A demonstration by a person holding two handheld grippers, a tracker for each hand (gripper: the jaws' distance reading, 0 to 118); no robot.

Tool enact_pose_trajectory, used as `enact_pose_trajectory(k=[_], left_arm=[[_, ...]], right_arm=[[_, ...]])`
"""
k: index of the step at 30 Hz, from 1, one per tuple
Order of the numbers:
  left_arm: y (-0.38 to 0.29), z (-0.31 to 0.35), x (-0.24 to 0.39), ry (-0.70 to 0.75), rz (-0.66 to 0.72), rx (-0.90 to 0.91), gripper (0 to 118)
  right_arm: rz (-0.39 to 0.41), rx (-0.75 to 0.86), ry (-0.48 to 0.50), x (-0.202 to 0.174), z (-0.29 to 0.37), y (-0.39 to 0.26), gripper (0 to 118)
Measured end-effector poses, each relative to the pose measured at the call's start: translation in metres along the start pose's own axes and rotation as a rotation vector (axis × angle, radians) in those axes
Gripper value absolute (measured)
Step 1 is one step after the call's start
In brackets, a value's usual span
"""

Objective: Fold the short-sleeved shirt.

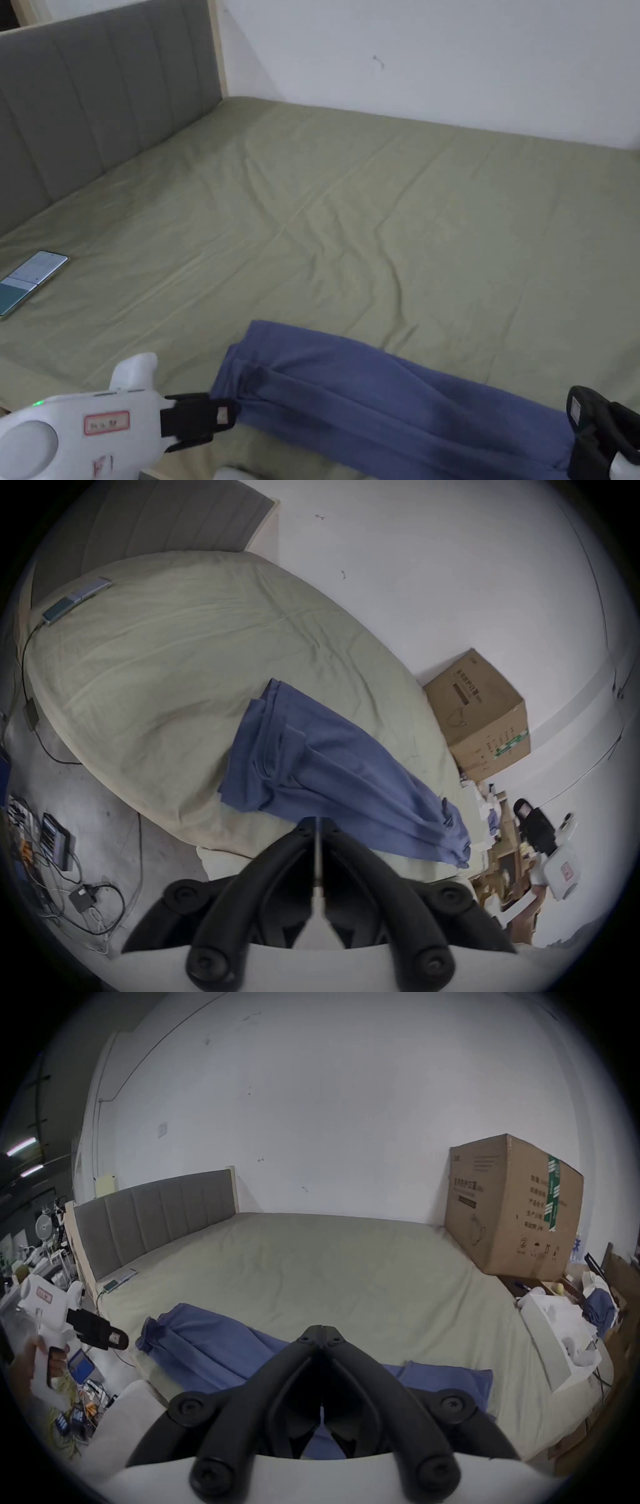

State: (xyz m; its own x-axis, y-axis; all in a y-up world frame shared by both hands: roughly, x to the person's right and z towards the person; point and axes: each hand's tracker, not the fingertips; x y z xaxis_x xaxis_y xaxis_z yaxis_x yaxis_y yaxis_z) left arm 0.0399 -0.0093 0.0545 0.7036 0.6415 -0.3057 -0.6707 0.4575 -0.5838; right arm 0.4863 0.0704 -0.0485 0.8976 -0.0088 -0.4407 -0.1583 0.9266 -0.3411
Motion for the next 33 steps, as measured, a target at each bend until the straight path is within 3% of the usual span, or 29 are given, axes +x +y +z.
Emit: enact_pose_trajectory(k=[1,2,3,4,11,13,19,21,28,29,30,32,33], left_arm=[[0.005,0.0,-0.006,-0.043,0.027,-0.006,28],[0.01,-0.001,-0.011,-0.082,0.041,-0.016,65],[0.016,-0.006,-0.017,-0.138,0.041,-0.049,111],[0.024,-0.009,-0.025,-0.197,0.058,-0.025,117],[0.069,-0.035,-0.056,-0.365,0.325,-0.039,116],[0.078,-0.051,-0.073,-0.342,0.381,-0.064,116],[0.104,-0.092,-0.074,-0.27,0.225,-0.234,115],[0.111,-0.105,-0.081,-0.309,0.232,-0.261,115],[0.118,-0.134,-0.059,-0.348,0.137,-0.337,114],[0.119,-0.134,-0.058,-0.337,0.127,-0.34,110],[0.119,-0.133,-0.058,-0.319,0.112,-0.336,86],[0.121,-0.141,-0.066,-0.204,0.093,-0.362,4],[0.119,-0.144,-0.074,-0.182,0.115,-0.39,5]], right_arm=[[-0.023,-0.007,0.004,-0.002,-0.001,0.0,0],[-0.037,-0.02,0.011,-0.002,-0.003,0.0,0],[-0.039,-0.033,0.015,-0.003,-0.006,-0.001,0],[-0.033,-0.04,0.01,-0.004,-0.007,-0.002,0],[-0.006,-0.139,-0.005,-0.011,-0.017,-0.011,0],[0.002,-0.17,-0.013,-0.015,-0.021,-0.013,0],[0.083,-0.215,-0.035,-0.028,-0.022,-0.017,0],[0.105,-0.218,-0.05,-0.035,-0.022,-0.015,0],[0.078,-0.259,-0.039,-0.042,-0.034,-0.01,0],[0.082,-0.261,-0.037,-0.042,-0.035,-0.01,0],[0.089,-0.262,-0.036,-0.044,-0.036,-0.009,0],[0.104,-0.262,-0.034,-0.046,-0.036,-0.007,0],[0.11,-0.261,-0.032,-0.046,-0.036,-0.007,0]])
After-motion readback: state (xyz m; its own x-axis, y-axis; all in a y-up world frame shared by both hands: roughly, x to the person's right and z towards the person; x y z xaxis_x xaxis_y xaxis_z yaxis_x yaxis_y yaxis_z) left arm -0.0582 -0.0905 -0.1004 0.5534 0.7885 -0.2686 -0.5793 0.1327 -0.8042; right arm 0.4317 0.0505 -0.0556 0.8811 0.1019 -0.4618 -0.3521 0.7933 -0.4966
